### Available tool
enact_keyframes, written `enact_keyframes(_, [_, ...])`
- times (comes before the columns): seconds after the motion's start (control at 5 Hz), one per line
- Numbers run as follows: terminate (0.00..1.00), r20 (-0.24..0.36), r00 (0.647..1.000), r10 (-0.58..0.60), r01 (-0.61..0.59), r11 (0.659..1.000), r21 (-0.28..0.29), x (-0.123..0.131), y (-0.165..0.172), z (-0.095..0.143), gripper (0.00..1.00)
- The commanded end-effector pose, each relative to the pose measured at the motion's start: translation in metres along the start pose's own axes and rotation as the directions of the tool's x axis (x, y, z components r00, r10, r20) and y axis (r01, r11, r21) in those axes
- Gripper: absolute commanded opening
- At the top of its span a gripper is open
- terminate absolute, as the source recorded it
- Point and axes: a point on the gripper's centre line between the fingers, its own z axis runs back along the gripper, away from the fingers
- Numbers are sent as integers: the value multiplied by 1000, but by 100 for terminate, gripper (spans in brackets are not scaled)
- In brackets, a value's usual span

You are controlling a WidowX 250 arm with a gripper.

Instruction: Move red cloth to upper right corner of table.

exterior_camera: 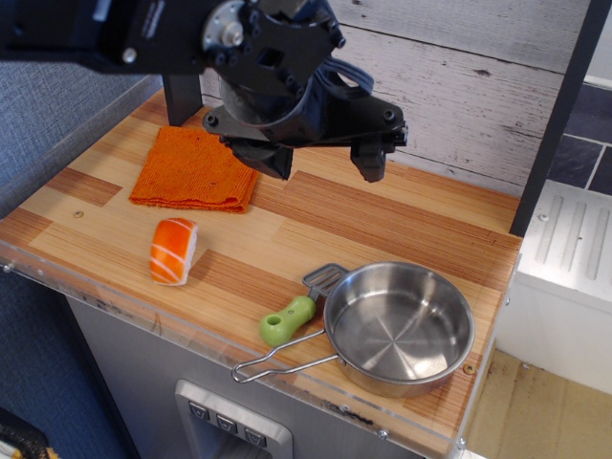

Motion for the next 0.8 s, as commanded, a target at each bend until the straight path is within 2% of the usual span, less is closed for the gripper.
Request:
enact_keyframes(0.0, [0,0,1000,0,0,1000,0,0,0,0,100])
enact_keyframes(0.2, [0,-1,998,61,-60,998,31,18,28,-5,100])
enact_keyframes(0.6, [0,-45,989,144,-140,987,85,34,75,-28,100])
